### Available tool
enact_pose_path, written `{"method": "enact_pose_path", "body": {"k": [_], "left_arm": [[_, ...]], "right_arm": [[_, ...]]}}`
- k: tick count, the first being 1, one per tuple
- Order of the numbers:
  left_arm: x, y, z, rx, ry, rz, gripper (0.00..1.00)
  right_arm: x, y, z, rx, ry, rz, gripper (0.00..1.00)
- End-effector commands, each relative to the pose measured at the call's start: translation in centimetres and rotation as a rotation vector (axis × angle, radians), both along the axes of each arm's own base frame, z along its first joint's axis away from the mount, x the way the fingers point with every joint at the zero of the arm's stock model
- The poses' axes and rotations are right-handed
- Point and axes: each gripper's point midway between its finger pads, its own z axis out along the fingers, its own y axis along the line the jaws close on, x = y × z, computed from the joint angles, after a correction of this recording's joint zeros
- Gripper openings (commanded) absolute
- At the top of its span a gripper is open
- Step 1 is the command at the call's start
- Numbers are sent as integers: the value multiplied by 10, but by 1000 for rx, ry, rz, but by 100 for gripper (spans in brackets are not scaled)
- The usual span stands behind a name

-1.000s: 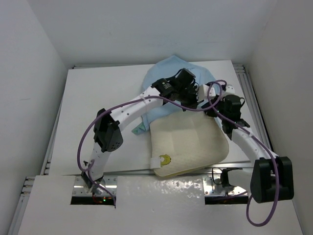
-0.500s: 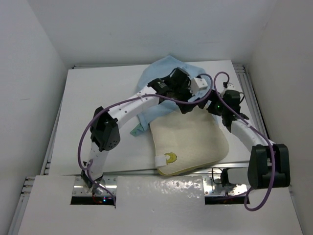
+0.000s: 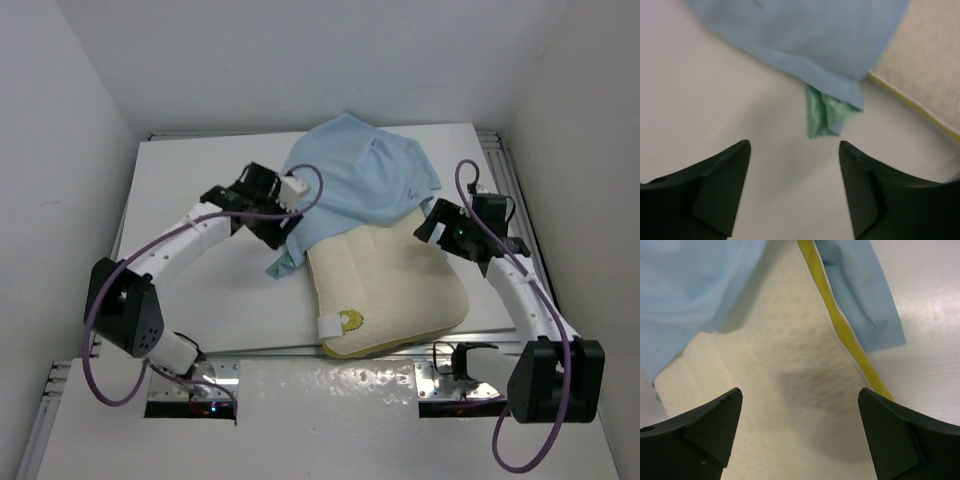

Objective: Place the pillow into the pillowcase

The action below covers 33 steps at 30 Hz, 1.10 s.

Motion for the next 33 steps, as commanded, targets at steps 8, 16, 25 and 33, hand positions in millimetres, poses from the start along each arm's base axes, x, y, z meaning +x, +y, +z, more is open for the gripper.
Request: {"method": "enact_pose_path", "body": {"k": [8,16,25,33], "left_arm": [[-15,0,-73,30,40,-21,83],[-6,-26,-93,-18,79,-65,83],[-17,-50,-113,-33,123,-117,80],[-11,-51,-133,-4,172,-84,7]], "right_arm": [[-56,-31,-11,-25,21,-296,98],[-81,-29,-20,-86,90,-193,99],[-90,-13,-80,-40,210,-108,98],[-84,23,-97,120,144,33,21]]}}
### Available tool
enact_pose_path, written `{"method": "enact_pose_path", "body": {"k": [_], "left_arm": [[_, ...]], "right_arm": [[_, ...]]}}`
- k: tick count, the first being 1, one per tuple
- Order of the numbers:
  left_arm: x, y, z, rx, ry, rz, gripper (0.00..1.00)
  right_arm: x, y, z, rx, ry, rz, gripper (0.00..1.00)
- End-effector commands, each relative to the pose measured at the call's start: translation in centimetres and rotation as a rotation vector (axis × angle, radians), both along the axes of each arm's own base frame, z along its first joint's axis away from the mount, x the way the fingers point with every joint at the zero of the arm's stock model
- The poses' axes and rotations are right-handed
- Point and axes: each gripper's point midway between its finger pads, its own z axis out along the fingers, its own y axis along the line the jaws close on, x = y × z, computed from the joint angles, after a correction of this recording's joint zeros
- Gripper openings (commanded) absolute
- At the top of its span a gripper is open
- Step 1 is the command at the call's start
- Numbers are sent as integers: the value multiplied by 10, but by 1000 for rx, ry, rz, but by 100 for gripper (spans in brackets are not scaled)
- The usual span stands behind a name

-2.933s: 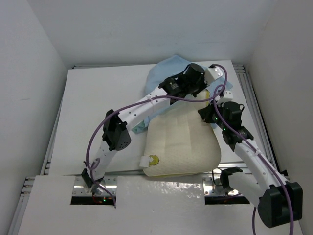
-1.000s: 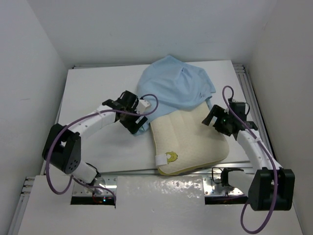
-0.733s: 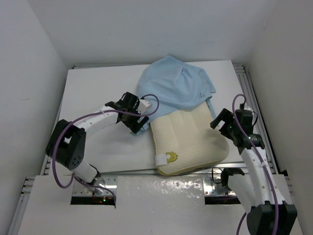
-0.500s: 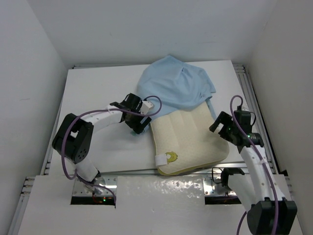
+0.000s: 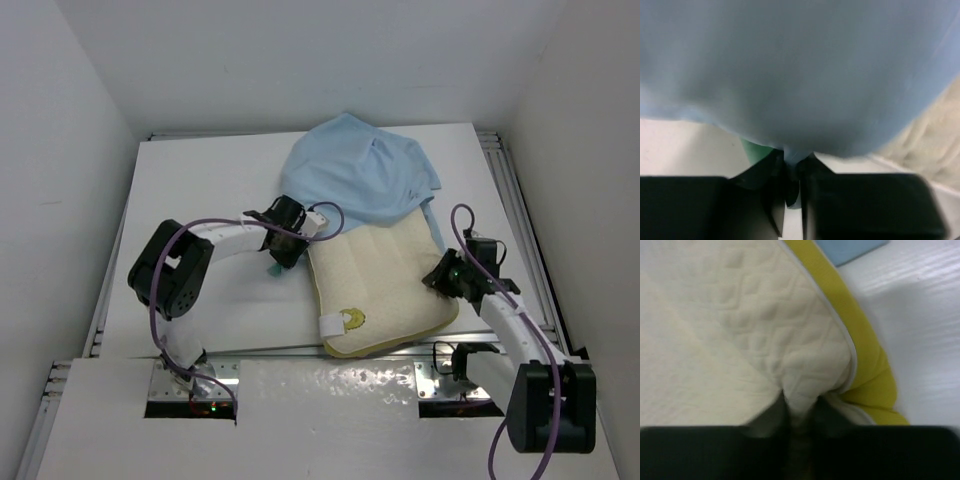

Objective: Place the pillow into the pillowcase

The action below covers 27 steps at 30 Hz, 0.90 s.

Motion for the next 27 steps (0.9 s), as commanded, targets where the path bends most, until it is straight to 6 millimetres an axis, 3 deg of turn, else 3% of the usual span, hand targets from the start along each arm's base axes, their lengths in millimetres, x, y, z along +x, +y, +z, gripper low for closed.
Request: {"method": "enact_pose_path", "body": {"k": [1,3,5,8,10,13,16,21,24,25,26,27], "left_arm": [[16,-9,9,-24,-44,-7,0],[15,-8,12,-25,-47,-14,0],[16,-11,28,-52,-72,-32,0],[12,-22,60,-125,-98,-94,0],[-3,-31,81,-189,-85,-174,0],[-32,-40,94,-243,-51,-327,0],[-53,-40,90,-255,-8,-424,0],[-60,-45,98,-283,20,-491,0],[-68,-45,91,-257,48,-548,2],[-69,-42,86,-230,60,-552,25],[-71,-34,82,-175,81,-551,39],[-71,-31,80,-147,88,-571,55]], "right_arm": [[-2,22,-4,101,-35,77,0],[7,30,8,158,-108,64,0],[22,35,28,223,-207,26,0],[49,36,72,303,-396,-46,0],[65,31,101,325,-514,-88,0],[85,21,142,355,-632,-167,0],[100,10,169,361,-701,-242,0],[107,-1,179,352,-731,-325,0],[103,10,155,324,-668,-297,0],[102,14,146,311,-641,-280,0],[100,19,129,263,-590,-241,0],[97,19,113,227,-512,-230,16]]}}
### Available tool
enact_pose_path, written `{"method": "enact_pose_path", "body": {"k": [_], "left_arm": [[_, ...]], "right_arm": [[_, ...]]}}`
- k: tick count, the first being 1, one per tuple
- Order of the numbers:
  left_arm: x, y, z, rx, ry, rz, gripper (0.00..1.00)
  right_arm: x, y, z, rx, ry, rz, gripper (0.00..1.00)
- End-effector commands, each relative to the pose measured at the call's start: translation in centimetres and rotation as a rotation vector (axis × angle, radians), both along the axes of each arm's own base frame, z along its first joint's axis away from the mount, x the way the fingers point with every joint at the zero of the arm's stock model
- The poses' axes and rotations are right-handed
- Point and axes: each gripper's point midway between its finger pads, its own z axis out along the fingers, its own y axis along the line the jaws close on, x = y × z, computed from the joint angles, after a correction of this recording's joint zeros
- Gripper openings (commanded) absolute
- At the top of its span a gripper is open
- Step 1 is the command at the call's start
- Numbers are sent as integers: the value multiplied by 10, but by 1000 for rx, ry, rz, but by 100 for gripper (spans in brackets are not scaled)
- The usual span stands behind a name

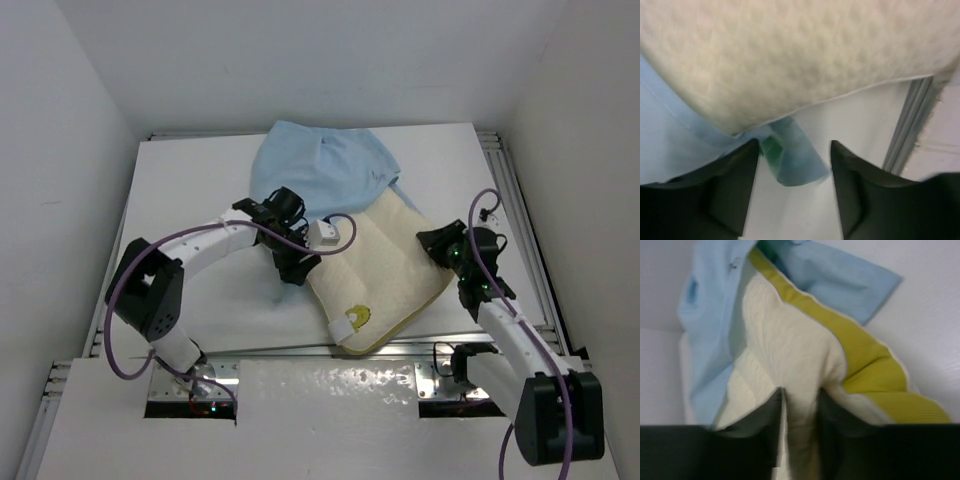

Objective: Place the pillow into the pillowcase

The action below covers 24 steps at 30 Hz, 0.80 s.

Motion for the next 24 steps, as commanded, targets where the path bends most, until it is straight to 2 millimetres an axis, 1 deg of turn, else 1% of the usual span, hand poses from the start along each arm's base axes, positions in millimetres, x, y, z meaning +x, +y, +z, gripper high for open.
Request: {"method": "enact_pose_path", "body": {"k": [1,2,3,4,5,6,7,8,9,10,11,12,13,14,15,16,17,18,19,20,21,22,23,24], "left_arm": [[-3,-7,16,22,-14,-116,59],[-2,0,21,61,-17,-114,63],[6,-2,34,58,-58,-123,68],[23,-7,59,50,-134,-104,73],[34,-11,74,38,-185,-83,79],[44,-15,89,24,-225,-46,80],[67,-24,117,-7,-328,-4,82],[76,-33,124,-23,-348,53,83],[86,-40,130,-29,-388,92,83],[109,-43,138,-15,-482,164,83],[114,-55,124,17,-498,171,83],[118,-62,115,41,-512,180,82],[129,-64,113,75,-560,208,82],[133,-72,95,99,-549,210,82],[140,-77,91,96,-554,230,82],[152,-82,91,83,-584,267,82],[161,-85,79,96,-583,297,82],[169,-88,79,89,-604,323,82],[181,-94,78,72,-638,354,82],[187,-99,83,52,-656,367,82],[194,-105,86,23,-674,380,82],[198,-109,82,17,-675,389,82],[200,-113,83,1,-674,408,81],[206,-116,87,-16,-680,423,81]], "right_arm": [[13,-1,4,-71,22,2,34],[11,-1,-6,-111,76,25,54],[10,-3,-14,-150,172,45,67],[8,-8,-24,-213,238,69,80],[8,-18,-24,-258,283,35,85],[5,-26,-17,-290,337,10,90],[5,-36,-13,-316,356,-29,99],[2,-48,-3,-348,374,-87,99],[0,-53,2,-354,376,-116,99],[-3,-55,6,-339,371,-143,99],[-6,-56,11,-325,364,-161,99],[-16,-56,16,-308,345,-177,99],[-20,-55,17,-278,335,-192,99],[-31,-55,7,-265,349,-196,99],[-37,-52,13,-237,308,-196,99],[-42,-47,9,-197,310,-194,99],[-52,-43,-7,-174,336,-178,99],[-57,-38,-11,-154,338,-156,99],[-65,-28,-13,-116,348,-115,99],[-79,-24,-28,-102,416,-98,99],[-86,-18,-32,-81,434,-69,99],[-91,-16,-38,-75,455,-60,99],[-100,-15,-46,-72,490,-53,99],[-104,-15,-49,-69,500,-51,99]]}}
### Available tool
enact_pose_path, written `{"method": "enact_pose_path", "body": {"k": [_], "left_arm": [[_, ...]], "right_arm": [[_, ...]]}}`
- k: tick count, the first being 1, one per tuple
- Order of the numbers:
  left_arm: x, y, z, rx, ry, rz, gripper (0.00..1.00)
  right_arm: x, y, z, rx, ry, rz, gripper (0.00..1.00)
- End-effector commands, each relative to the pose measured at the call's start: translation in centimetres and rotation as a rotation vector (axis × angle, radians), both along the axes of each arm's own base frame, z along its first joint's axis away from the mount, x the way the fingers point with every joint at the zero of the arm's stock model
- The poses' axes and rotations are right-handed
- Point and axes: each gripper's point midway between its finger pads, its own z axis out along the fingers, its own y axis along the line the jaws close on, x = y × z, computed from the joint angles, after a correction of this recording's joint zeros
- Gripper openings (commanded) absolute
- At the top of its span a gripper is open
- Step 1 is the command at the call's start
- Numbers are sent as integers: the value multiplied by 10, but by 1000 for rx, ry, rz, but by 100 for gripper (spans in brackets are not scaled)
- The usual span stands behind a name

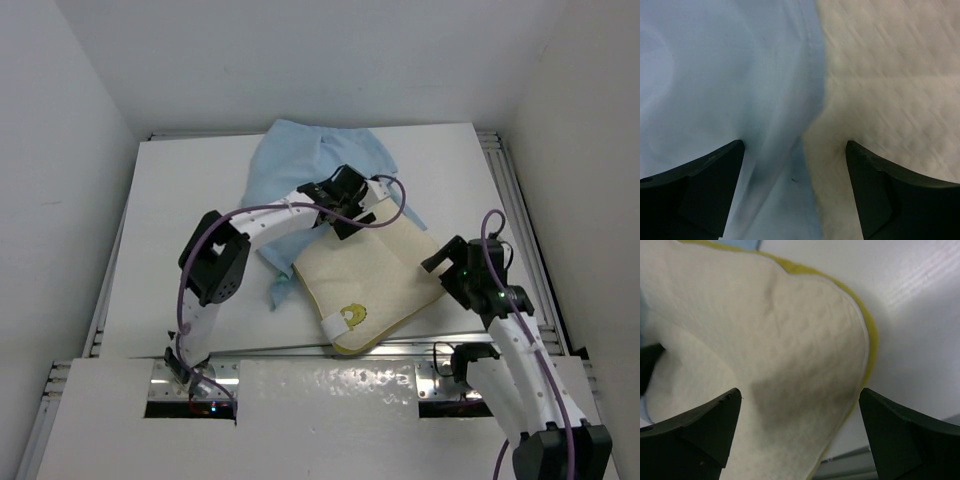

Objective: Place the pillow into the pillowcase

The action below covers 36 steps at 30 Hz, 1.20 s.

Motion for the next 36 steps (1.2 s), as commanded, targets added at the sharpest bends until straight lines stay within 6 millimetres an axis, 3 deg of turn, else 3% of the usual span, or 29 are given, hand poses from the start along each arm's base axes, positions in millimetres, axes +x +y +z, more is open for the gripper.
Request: {"method": "enact_pose_path", "body": {"k": [1,6,8,10,14,16,19,21,22,23,24,25,26,28,29,30,32,33,36], "left_arm": [[43,-27,63,-185,-185,89,80],[52,-45,49,-231,-151,98,76],[54,-50,38,-229,-139,106,74],[61,-54,33,-226,-157,122,69],[67,-58,25,-214,-165,124,57],[68,-58,20,-208,-160,124,56],[70,-61,14,-204,-168,124,47],[73,-62,11,-206,-174,124,30],[74,-67,15,-216,-179,120,9],[74,-70,19,-222,-178,117,0],[68,-72,17,-213,-147,98,0],[62,-83,30,-233,-146,69,0],[51,-85,31,-213,-116,39,0],[26,-101,51,-217,-108,-64,0],[11,-111,72,-231,-132,-111,0],[4,-112,75,-211,-146,-149,0],[-7,-118,99,-240,-170,-184,0],[-6,-121,114,-280,-177,-169,0],[6,-112,143,-327,-190,-129,0]], "right_arm": [[-24,12,-13,72,79,20,99],[-38,9,-21,60,107,9,99],[-42,11,-33,76,125,9,99],[-45,24,-42,153,141,25,99],[-42,36,-71,235,131,23,99],[-37,37,-74,260,113,4,99],[-23,34,-71,251,54,-16,99],[-20,30,-75,213,60,-13,97],[-17,29,-76,208,49,-5,93],[-16,30,-78,209,49,3,79],[-17,33,-83,217,61,9,66],[-13,38,-83,242,32,30,53],[-11,41,-83,257,19,39,41],[-1,48,-75,260,-32,98,0],[3,49,-71,247,-41,123,0],[14,51,-57,226,-73,152,0],[24,54,-39,141,-129,243,0],[35,57,-13,110,-221,278,0],[46,67,37,11,-470,392,0]]}}
